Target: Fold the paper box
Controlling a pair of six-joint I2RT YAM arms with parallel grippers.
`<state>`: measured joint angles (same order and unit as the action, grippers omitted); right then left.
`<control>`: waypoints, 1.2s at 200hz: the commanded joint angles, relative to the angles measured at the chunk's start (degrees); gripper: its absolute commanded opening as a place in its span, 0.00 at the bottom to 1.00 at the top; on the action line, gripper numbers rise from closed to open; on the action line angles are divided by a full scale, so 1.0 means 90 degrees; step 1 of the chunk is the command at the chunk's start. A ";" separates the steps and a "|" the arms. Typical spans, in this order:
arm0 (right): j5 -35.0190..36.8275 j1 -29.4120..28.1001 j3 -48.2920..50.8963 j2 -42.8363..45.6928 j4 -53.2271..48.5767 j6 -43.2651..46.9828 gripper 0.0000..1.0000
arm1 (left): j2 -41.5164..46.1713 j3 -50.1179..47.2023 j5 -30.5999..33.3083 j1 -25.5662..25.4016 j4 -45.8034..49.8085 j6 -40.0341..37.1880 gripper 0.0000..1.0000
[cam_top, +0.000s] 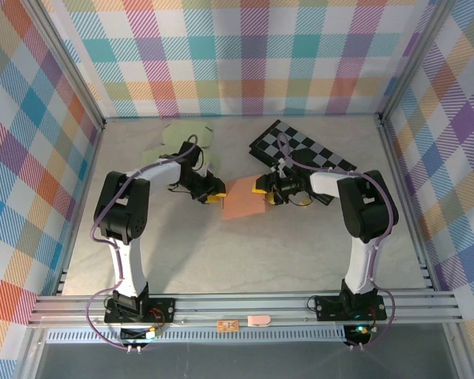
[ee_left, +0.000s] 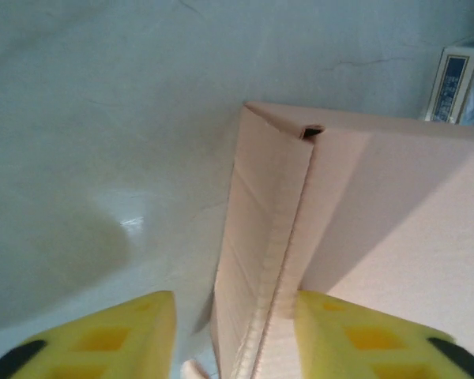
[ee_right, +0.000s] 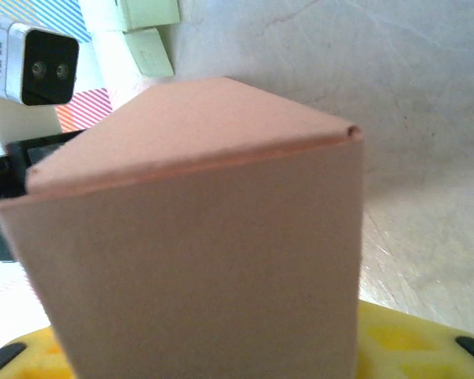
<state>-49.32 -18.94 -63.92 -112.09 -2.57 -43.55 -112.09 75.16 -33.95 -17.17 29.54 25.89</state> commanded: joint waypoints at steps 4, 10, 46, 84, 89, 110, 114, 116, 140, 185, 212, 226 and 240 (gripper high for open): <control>-0.0115 -0.0030 -0.0066 0.0269 0.0033 -0.1079 0.44 | 0.0828 -0.0249 0.0309 0.0208 -0.0477 0.0471 0.58; -0.0103 -0.0015 -0.0066 0.0314 -0.0010 -0.1354 0.43 | 0.0961 -0.0368 0.0252 0.0276 -0.0732 0.0634 0.60; -0.0109 0.0097 -0.0099 0.0682 -0.0731 -0.2909 0.37 | 0.0980 -0.0713 -0.0072 0.0619 -0.1271 0.2570 0.66; -0.0634 0.0207 -0.0154 0.0678 -0.1429 -0.4463 0.31 | 0.1509 -0.0953 0.0475 0.0356 -0.1145 0.4416 0.69; -0.0692 0.0225 -0.0154 0.0675 -0.1464 -0.4630 0.31 | 0.1576 -0.0930 0.0542 0.0355 -0.0974 0.4509 0.69; -0.0762 0.0247 -0.0088 0.0742 -0.1563 -0.5258 0.31 | 0.1709 -0.0226 0.1110 0.0294 0.0290 0.3773 0.67; -0.0788 0.0250 -0.0085 0.0741 -0.1541 -0.5369 0.31 | 0.1743 -0.0038 0.1244 0.0264 0.0495 0.3379 0.66; -0.0804 0.0252 -0.0085 0.0737 -0.1534 -0.5404 0.31 | 0.1762 0.0080 0.1322 0.0244 0.0601 0.3155 0.66; -0.0935 0.0352 -0.0435 0.0569 -0.2095 -0.5062 0.30 | 0.2121 0.0777 0.1538 -0.0308 0.0982 0.0066 0.62; -0.1182 0.0503 -0.0825 0.0250 -0.3230 -0.4278 0.28 | 0.2698 0.0447 0.2354 -0.1945 0.1151 -0.4628 0.69; -0.1223 0.0527 -0.0967 0.0190 -0.3677 -0.3935 0.28 | 0.2754 0.0294 0.2772 -0.2304 0.1071 -0.6050 0.75; -0.1282 0.0522 -0.1059 0.0126 -0.3924 -0.3703 0.29 | 0.2725 0.0305 0.3108 -0.2405 0.1069 -0.6603 0.76; -0.1319 0.0527 -0.1054 0.0119 -0.4067 -0.3572 0.29 | 0.2695 0.0223 0.3268 -0.2514 0.0950 -0.7050 0.76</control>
<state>-58.33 -14.35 -71.55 -110.13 -33.01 -79.94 -87.29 78.30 -10.44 -38.72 37.63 -21.54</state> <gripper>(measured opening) 0.432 0.758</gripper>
